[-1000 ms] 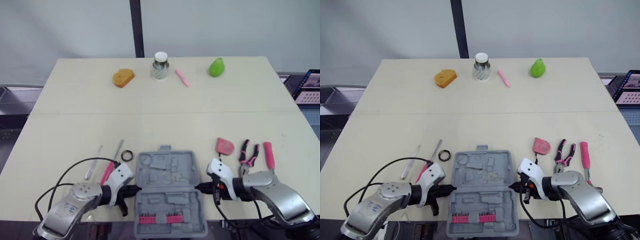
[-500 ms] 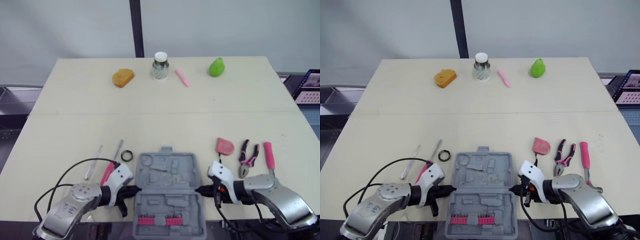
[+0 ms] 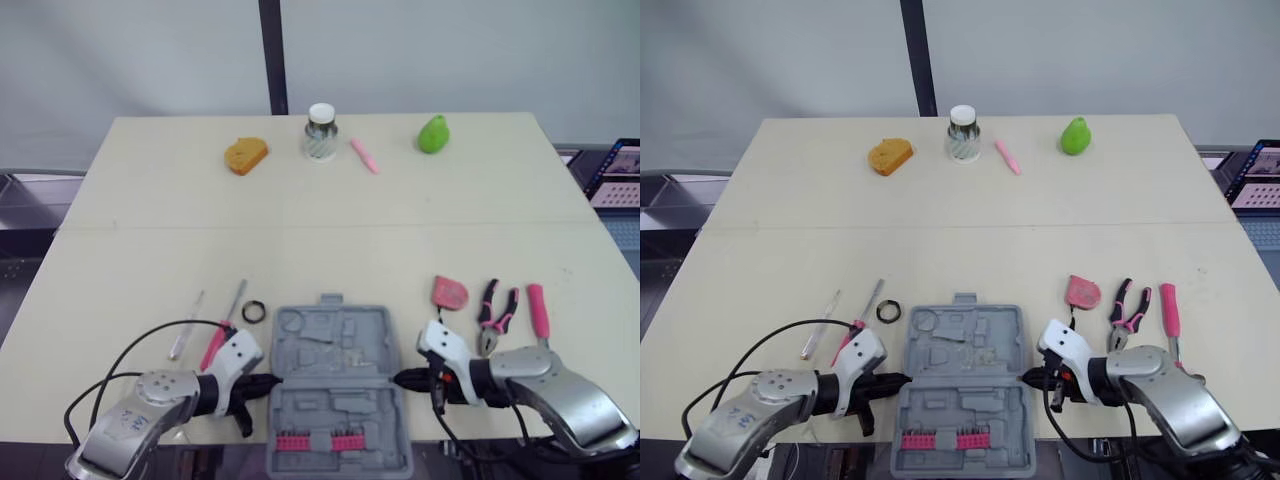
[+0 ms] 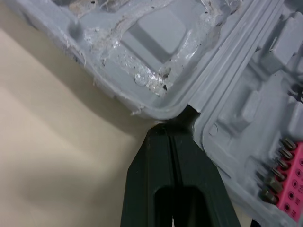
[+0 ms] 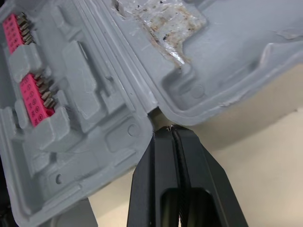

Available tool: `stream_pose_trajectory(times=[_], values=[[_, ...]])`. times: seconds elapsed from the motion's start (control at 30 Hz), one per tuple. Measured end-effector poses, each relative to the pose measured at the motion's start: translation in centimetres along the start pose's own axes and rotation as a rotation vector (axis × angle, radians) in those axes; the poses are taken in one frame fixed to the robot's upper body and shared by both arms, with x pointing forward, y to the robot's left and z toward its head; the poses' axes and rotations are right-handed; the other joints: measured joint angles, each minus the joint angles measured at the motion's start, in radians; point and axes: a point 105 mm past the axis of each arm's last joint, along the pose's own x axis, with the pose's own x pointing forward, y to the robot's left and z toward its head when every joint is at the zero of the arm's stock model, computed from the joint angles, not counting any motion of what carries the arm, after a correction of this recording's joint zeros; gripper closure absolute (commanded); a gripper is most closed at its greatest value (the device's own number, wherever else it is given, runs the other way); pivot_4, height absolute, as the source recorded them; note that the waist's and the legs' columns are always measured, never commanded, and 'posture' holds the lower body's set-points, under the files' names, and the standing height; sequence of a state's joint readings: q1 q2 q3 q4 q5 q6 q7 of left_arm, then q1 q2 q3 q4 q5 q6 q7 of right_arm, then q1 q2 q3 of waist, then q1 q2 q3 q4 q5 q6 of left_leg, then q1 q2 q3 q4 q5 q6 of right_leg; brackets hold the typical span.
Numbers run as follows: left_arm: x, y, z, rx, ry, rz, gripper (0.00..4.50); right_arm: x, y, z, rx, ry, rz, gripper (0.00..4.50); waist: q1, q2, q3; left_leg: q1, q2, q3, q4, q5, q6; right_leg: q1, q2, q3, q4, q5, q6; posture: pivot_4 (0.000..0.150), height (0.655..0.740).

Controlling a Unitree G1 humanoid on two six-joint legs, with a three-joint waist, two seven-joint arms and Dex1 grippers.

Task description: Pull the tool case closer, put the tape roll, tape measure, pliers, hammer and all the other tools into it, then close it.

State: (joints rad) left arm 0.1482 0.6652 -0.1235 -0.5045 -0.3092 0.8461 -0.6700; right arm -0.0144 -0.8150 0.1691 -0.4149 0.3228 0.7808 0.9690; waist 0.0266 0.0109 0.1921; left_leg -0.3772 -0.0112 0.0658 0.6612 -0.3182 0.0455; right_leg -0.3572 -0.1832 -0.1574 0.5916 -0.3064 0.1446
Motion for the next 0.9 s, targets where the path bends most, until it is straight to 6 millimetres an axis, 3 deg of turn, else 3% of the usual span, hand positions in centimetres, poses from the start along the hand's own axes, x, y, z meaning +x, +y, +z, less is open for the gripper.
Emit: stream_pose_trajectory(times=[0.33, 0.4, 0.53, 0.63, 0.77, 0.87, 0.9], values=[[-3.1, 1.0, -1.2, -0.088, -0.020, 0.066, 4.50, -2.8, -2.3, -0.7, 0.057, -0.039, -0.082, 4.42, 0.001, 0.000, 0.000, 0.000, 0.001, 0.000, 0.000, 0.000, 0.000, 0.000, 0.001, 0.000, 0.000, 0.000, -0.001, 0.150, 0.7400], [-4.6, 1.6, -0.6, -0.116, -0.073, 0.089, 4.50, -4.1, -3.0, -0.5, 0.074, -0.089, -0.093, 4.42, 0.001, 0.000, 0.000, -0.001, 0.001, 0.000, 0.001, -0.001, 0.000, 0.000, 0.001, 0.000, 0.000, 0.000, -0.001, 0.150, 0.7400], [-9.9, 4.8, 1.1, -0.148, -0.221, 0.261, 4.50, -8.8, -6.5, -0.3, 0.132, -0.205, -0.218, 4.42, 0.000, 0.000, 0.000, -0.001, 0.001, 0.000, 0.001, -0.001, 0.001, 0.000, 0.001, -0.001, 0.000, 0.000, -0.001, 0.150, 0.7400], [-13.5, 7.6, 0.4, -0.213, -0.290, 0.423, 3.65, -11.7, -9.2, -0.9, 0.207, -0.285, -0.312, 3.61, -0.002, 0.000, 0.000, -0.001, 0.002, 0.000, 0.001, -0.001, 0.001, 0.000, 0.001, -0.001, 0.000, 0.000, -0.001, 0.150, 0.7400], [-18.5, 11.0, -1.8, -0.318, -0.372, 0.675, 1.65, -16.7, -13.3, -3.0, 0.337, -0.412, -0.527, 1.63, -0.005, 0.000, 0.000, -0.001, 0.002, 0.002, 0.001, -0.001, 0.002, 0.000, 0.001, -0.001, 0.000, 0.000, -0.001, 0.150, 0.7400], [-20.2, 11.8, -3.7, -0.350, -0.369, 0.762, 0.02, -18.5, -14.5, -5.4, 0.393, -0.418, -0.623, 0.01, -0.006, 0.000, 0.000, -0.001, 0.002, 0.002, 0.001, -0.002, 0.002, 0.000, 0.001, -0.001, 0.001, 0.000, -0.001, 0.150, 0.7400], [-20.5, 12.0, -4.3, -0.364, -0.364, 0.780, 0.02, -18.7, -14.6, -6.2, 0.411, -0.415, -0.640, 0.01, -0.006, 0.000, 0.000, -0.001, 0.002, 0.003, 0.001, -0.002, 0.002, 0.000, 0.001, -0.001, 0.001, 0.000, -0.001, 0.150, 0.7400]])
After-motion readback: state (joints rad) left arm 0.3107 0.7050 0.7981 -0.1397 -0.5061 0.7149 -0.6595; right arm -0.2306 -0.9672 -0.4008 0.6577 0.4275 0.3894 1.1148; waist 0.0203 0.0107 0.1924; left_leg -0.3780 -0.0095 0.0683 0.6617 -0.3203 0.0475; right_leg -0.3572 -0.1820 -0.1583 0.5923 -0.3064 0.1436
